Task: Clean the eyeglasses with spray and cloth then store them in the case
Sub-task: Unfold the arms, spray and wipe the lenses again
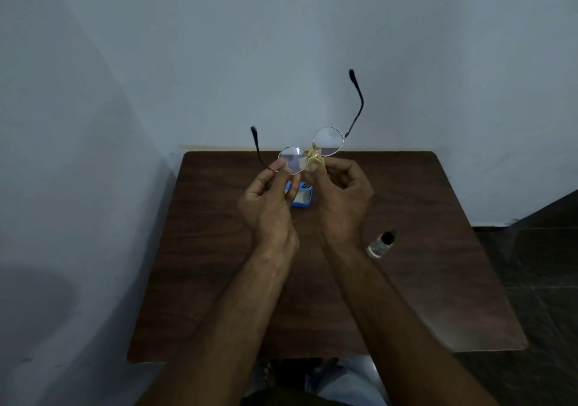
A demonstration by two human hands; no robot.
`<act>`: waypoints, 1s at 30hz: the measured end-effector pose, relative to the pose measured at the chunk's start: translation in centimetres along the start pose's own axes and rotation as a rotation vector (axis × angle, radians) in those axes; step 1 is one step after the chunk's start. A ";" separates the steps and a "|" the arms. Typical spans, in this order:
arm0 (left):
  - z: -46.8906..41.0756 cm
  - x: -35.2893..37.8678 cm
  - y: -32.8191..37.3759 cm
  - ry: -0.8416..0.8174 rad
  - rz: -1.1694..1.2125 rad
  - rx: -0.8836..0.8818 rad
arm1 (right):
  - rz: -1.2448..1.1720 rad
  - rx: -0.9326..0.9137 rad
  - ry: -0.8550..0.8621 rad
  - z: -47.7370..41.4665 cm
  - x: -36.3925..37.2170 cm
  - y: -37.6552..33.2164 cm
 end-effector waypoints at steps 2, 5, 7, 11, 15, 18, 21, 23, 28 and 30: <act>-0.2 -0.2 -0.2 -0.016 -0.081 0.069 | 0.013 0.009 -0.022 0.0 0.2 0.0; -0.7 -0.7 -0.1 -0.039 -0.157 0.175 | 0.221 -0.119 -0.054 0.9 0.0 0.0; -0.8 -1.0 0.1 -0.069 -0.203 0.245 | 0.312 -0.277 -0.065 1.6 -0.3 -0.5; -0.4 -1.5 -0.1 -0.160 -0.283 0.336 | 0.506 -0.562 -0.113 0.9 -0.1 -1.6; -0.6 -1.7 -0.1 -0.198 -0.313 0.333 | 0.641 -0.639 -0.241 0.2 0.0 -1.9; -1.3 -2.5 0.3 -0.232 -0.373 0.342 | 0.725 -0.705 -0.397 -0.4 -0.1 -1.6; -1.5 -3.1 0.2 -0.249 -0.461 0.343 | 0.802 -0.757 -0.351 -1.3 -0.5 -0.8; -1.9 -3.4 -0.3 -0.195 -0.410 0.279 | 0.739 -0.699 -0.348 -0.9 -0.6 0.1; -3.6 -4.5 -1.3 -0.030 -0.246 0.064 | 0.313 -0.125 -0.334 1.1 -2.8 5.1; -4.1 -5.4 -1.3 0.011 -0.180 -0.028 | 0.234 0.053 -0.295 1.2 -4.7 8.4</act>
Point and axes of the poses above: each hand's wrist, its own z-axis away from the middle knuckle, its own x-axis out of the palm, y = z × x, the point moved 1 cm from there along -z, towards the middle knuckle, and after that the axes turned 9 degrees about z, right-handed, at the moved point
